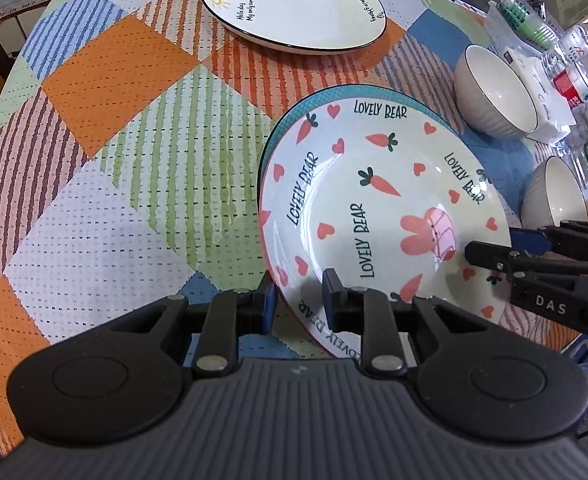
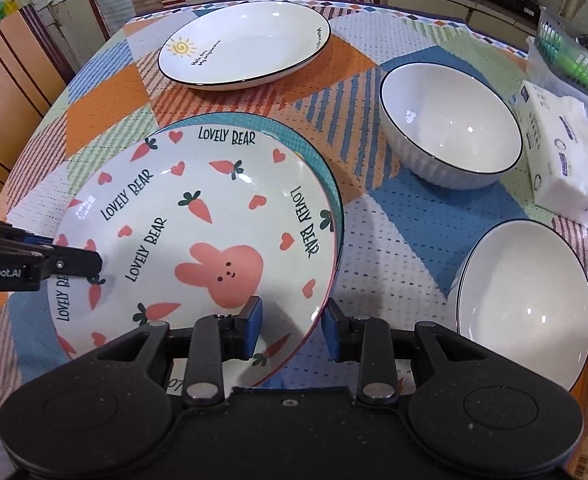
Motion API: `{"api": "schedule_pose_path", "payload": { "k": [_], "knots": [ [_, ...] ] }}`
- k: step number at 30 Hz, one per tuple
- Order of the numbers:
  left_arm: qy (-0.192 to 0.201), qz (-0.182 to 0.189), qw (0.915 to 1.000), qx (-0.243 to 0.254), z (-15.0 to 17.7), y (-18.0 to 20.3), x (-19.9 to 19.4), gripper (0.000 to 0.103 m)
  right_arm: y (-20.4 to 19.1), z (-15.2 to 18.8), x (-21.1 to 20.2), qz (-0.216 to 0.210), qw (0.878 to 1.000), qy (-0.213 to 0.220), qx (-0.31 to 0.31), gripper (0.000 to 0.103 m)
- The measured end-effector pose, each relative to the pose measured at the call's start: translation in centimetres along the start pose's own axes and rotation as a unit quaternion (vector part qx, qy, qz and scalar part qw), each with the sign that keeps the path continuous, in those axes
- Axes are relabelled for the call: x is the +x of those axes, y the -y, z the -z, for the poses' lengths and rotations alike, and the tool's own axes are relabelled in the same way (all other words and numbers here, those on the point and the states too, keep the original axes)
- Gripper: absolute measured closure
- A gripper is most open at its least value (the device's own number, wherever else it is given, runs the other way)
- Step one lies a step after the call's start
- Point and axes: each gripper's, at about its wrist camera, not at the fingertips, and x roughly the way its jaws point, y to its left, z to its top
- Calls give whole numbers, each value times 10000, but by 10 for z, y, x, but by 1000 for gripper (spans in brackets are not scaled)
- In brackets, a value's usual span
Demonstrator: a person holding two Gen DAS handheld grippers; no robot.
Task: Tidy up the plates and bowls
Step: 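Lift the bunny plate with both tools and lower it onto the egg plate, then open both tools and withdraw from the bunny plate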
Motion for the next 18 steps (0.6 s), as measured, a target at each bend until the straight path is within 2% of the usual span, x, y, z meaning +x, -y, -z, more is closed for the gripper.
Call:
{"api": "schedule_pose_path", "payload": {
  "k": [9, 14, 18],
  "knots": [
    [86, 38, 10000, 10, -3, 0, -13, 83, -3, -5, 6, 312, 9993, 154, -140, 66],
    [145, -34, 9997, 182, -2, 6, -32, 82, -5, -6, -22, 353, 9979, 502, -221, 66],
    [256, -66, 9992, 296, -4, 10, -53, 82, -4, -9, -54, 63, 9965, 818, -152, 66]
  ]
}}
